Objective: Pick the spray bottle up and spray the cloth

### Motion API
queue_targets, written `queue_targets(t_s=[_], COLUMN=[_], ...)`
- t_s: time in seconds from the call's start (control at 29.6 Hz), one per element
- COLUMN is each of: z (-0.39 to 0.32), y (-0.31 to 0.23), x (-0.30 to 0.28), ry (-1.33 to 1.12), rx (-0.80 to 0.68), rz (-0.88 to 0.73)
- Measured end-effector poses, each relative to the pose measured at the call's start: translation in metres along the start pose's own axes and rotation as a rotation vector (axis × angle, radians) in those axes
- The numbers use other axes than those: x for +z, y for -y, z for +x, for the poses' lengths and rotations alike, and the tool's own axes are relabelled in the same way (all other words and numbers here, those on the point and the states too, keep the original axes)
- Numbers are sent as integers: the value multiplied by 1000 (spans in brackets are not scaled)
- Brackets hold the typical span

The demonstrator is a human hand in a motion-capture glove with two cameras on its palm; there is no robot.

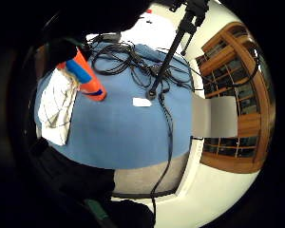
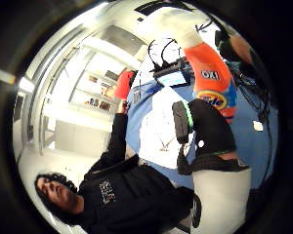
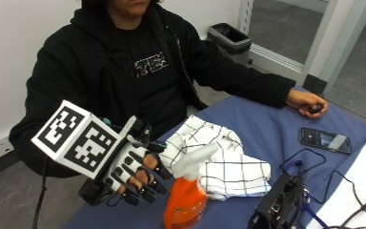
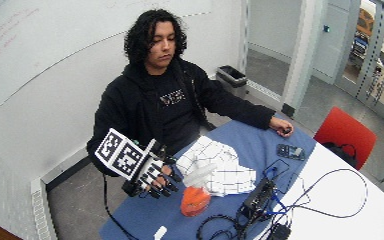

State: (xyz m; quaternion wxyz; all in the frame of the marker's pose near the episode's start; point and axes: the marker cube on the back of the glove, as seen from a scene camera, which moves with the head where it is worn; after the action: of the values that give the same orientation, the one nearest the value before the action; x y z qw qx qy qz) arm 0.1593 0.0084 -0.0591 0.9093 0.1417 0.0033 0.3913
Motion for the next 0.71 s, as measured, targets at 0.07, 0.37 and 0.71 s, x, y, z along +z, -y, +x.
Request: queue_targets(t_s=[0.07,0.37,0.71], z=[1,2,-9], y=[11,48,86], x=[3,28,54], ry=[77,538,981], rx=[38,90,47], rz=[15,25,30])
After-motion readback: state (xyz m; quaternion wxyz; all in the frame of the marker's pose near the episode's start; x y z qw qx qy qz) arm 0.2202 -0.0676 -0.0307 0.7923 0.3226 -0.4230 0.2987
